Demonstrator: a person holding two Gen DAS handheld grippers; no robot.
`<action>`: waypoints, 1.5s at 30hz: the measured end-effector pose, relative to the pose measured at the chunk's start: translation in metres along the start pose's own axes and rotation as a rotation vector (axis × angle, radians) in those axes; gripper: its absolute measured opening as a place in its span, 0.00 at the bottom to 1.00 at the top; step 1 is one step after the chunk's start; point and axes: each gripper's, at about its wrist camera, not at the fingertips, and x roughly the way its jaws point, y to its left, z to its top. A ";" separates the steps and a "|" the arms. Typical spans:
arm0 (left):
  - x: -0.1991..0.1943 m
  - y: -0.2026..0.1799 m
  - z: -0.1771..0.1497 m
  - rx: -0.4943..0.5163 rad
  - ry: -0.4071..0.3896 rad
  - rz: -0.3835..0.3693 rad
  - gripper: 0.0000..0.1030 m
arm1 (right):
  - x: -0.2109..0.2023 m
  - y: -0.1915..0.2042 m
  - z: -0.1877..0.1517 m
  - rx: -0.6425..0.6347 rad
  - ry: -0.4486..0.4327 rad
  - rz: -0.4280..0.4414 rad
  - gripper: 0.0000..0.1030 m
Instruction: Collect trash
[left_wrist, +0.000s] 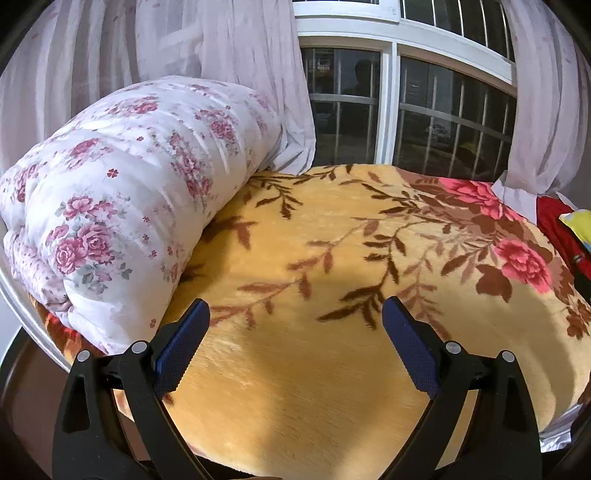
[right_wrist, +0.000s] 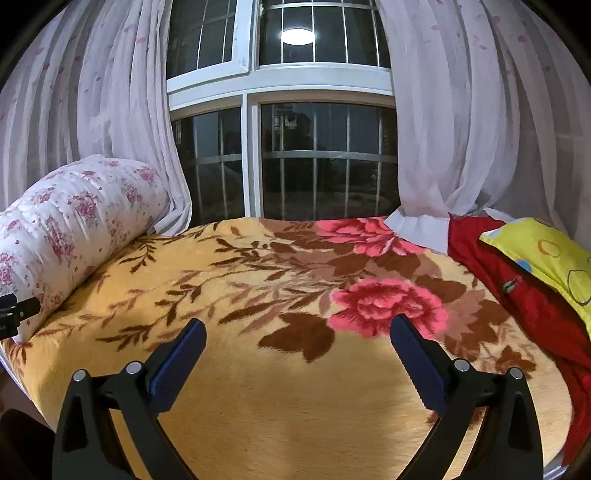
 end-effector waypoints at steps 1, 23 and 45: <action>0.001 0.001 0.000 -0.001 0.003 0.001 0.89 | 0.001 0.001 -0.001 -0.003 0.003 0.002 0.96; 0.011 0.003 -0.002 -0.004 0.023 -0.006 0.89 | 0.003 0.000 -0.004 0.020 0.013 0.033 0.96; 0.014 -0.001 -0.006 0.014 0.034 -0.026 0.89 | -0.003 0.005 -0.004 0.025 0.013 0.038 0.96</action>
